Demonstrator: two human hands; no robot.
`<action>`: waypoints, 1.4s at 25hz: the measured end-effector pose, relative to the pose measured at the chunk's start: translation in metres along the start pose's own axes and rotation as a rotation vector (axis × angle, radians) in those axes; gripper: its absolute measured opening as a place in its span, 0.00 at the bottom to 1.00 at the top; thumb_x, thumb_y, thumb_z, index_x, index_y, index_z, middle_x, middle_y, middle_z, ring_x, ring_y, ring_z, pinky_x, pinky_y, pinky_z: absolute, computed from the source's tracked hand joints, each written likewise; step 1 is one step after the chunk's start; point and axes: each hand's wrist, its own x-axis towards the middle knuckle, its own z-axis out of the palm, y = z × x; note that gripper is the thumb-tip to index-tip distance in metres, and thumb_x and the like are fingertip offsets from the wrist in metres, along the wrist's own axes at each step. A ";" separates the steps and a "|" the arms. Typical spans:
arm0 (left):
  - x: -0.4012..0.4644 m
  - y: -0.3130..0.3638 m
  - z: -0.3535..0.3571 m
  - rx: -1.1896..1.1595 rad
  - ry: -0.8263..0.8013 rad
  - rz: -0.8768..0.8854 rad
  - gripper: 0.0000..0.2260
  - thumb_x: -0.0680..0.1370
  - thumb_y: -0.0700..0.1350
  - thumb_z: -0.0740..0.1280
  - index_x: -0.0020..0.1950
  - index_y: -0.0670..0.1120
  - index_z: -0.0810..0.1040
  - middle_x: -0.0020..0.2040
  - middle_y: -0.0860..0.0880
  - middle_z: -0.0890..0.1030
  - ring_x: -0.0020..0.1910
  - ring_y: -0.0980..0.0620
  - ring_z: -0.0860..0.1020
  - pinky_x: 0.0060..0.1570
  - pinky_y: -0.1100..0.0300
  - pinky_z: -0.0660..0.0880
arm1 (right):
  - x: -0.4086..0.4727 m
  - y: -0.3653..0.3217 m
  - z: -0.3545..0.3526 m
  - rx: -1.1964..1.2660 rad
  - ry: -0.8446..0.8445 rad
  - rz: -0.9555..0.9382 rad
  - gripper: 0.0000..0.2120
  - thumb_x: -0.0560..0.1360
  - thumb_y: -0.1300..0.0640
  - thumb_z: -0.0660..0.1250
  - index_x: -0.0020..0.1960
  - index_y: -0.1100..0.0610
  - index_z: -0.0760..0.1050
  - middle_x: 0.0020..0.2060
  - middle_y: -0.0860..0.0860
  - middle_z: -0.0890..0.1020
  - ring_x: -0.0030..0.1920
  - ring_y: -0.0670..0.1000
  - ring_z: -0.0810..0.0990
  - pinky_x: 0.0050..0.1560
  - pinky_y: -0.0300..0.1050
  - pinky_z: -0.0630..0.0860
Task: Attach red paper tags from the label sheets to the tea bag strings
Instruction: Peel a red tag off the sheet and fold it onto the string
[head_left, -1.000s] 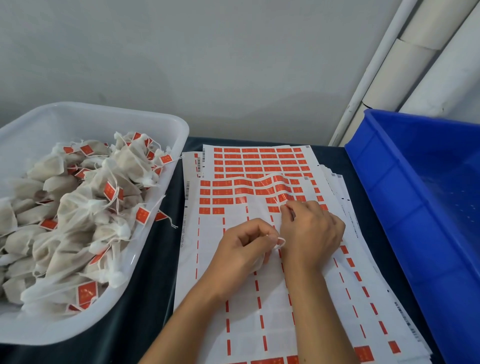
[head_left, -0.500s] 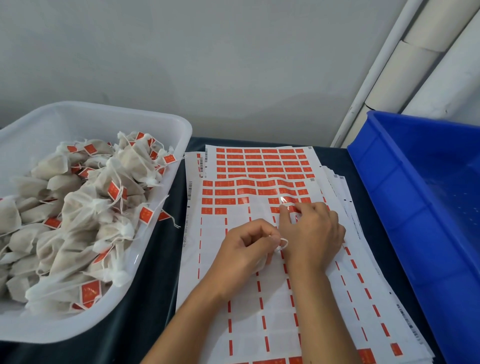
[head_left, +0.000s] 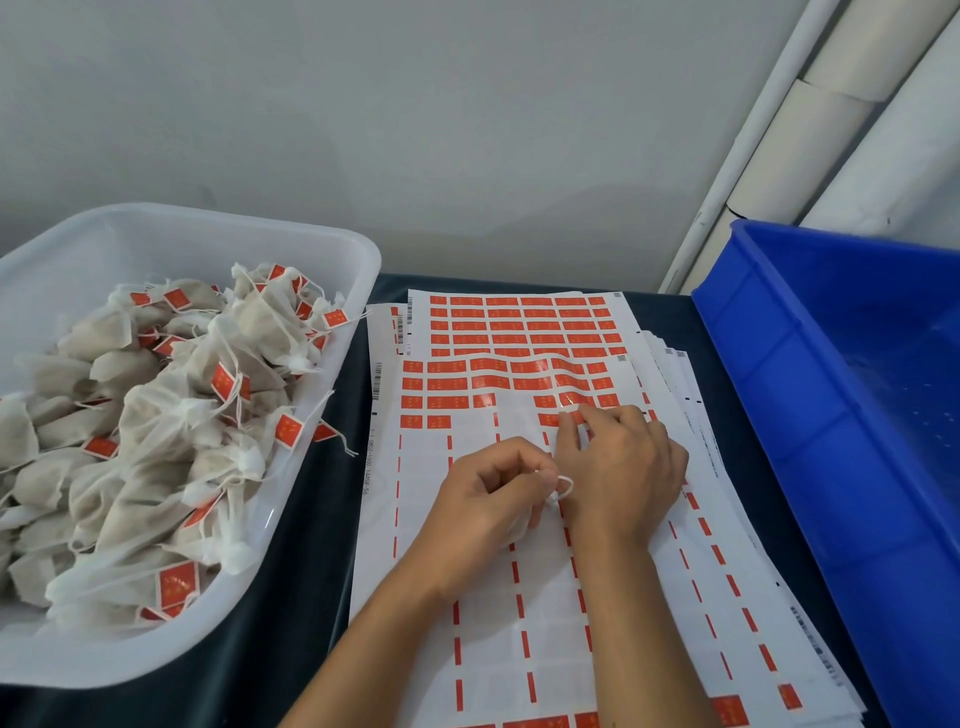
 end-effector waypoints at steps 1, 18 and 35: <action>0.000 0.000 0.000 -0.001 0.002 -0.002 0.10 0.78 0.51 0.65 0.43 0.52 0.84 0.41 0.50 0.83 0.38 0.54 0.78 0.44 0.61 0.78 | 0.000 0.000 0.000 0.007 0.006 -0.003 0.15 0.77 0.47 0.74 0.56 0.56 0.87 0.48 0.56 0.87 0.45 0.57 0.83 0.52 0.56 0.77; 0.000 0.001 -0.002 -0.045 0.044 0.025 0.10 0.78 0.51 0.65 0.48 0.47 0.84 0.43 0.47 0.85 0.45 0.44 0.83 0.48 0.49 0.82 | 0.001 -0.008 -0.001 0.220 -0.061 -0.080 0.11 0.81 0.51 0.69 0.59 0.57 0.81 0.52 0.55 0.85 0.50 0.54 0.81 0.53 0.48 0.78; 0.002 -0.002 0.000 0.005 0.135 -0.003 0.07 0.84 0.45 0.66 0.49 0.49 0.82 0.48 0.54 0.86 0.52 0.54 0.84 0.53 0.62 0.82 | 0.020 0.006 -0.040 0.985 -0.193 0.286 0.26 0.81 0.49 0.69 0.63 0.21 0.61 0.59 0.33 0.78 0.58 0.39 0.81 0.48 0.36 0.80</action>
